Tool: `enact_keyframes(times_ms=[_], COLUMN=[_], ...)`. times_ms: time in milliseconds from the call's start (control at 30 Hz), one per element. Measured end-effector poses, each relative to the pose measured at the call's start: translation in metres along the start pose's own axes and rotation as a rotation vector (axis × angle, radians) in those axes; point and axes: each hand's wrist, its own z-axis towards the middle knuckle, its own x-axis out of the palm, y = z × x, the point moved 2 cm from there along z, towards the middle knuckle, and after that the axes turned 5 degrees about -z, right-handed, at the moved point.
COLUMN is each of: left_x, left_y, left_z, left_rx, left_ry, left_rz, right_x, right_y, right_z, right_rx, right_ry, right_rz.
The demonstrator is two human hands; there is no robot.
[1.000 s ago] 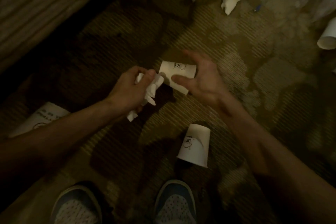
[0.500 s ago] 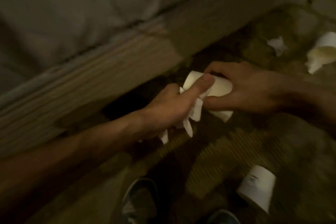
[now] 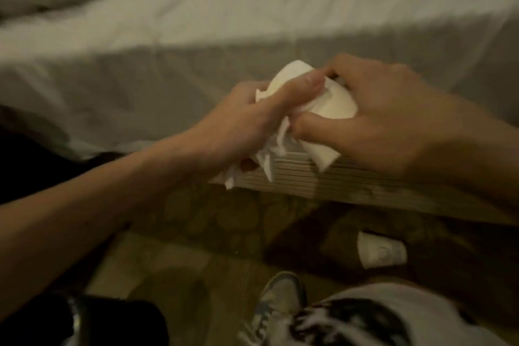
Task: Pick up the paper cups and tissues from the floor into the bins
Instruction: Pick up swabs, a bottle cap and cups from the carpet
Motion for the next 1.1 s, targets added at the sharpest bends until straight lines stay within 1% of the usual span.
enact_keyframes(times_ms=[100,167,267,333,433,533,600,667,733,767,867,933,1033,1067,1100], left_x=[-0.06,-0.098,-0.147,-0.174,-0.205,-0.222,-0.223,-0.222,-0.221,-0.219,-0.204,-0.194,-0.191,-0.192,-0.195], left_y=[-0.003,0.006,0.026,0.045,0.088,0.146,0.188,0.225,0.26,0.277,0.316,0.329,0.333,0.332,0.326], left_z=[-0.046,-0.087,-0.155,-0.199,-0.266,-0.326,-0.349,-0.359,-0.366,-0.371,-0.388,-0.389,-0.383,-0.381,-0.376], left_rx=[0.069,0.051,-0.053,-0.132,-0.292,-0.45,-0.564,-0.686,-0.79,-0.834,-0.941,-0.987,-1.041,-1.03,-1.005], left_ry=[-0.171,-0.233,-0.297,-0.357,-0.4,-0.418,-0.418,-0.383,-0.336,-0.312,-0.248,-0.206,-0.113,-0.086,-0.079], left_rz=[-0.001,-0.014,0.004,0.025,0.043,0.007,0.014,0.057,0.096,0.111,0.124,0.121,0.171,0.219,0.292], right_x=[0.02,0.044,0.089,0.124,0.191,0.267,0.314,0.352,0.384,0.396,0.415,0.418,0.417,0.414,0.408], right_y=[0.072,0.118,0.178,0.216,0.264,0.29,0.297,0.296,0.289,0.285,0.276,0.274,0.273,0.272,0.272], right_z=[0.008,0.008,0.005,0.001,-0.022,-0.042,-0.048,-0.048,-0.049,-0.051,-0.065,-0.071,-0.07,-0.069,-0.065], right_rx=[-0.098,-0.192,-0.308,-0.347,-0.342,-0.341,-0.365,-0.362,-0.38,-0.432,-0.708,-0.801,-0.837,-0.84,-0.823], right_ry=[-0.019,0.056,0.228,0.311,0.438,0.564,0.664,0.748,0.803,0.824,0.83,0.781,0.748,0.758,0.778], right_rz=[0.05,0.077,0.133,0.201,0.288,0.345,0.358,0.352,0.286,0.202,-0.255,-0.417,-0.466,-0.414,-0.313])
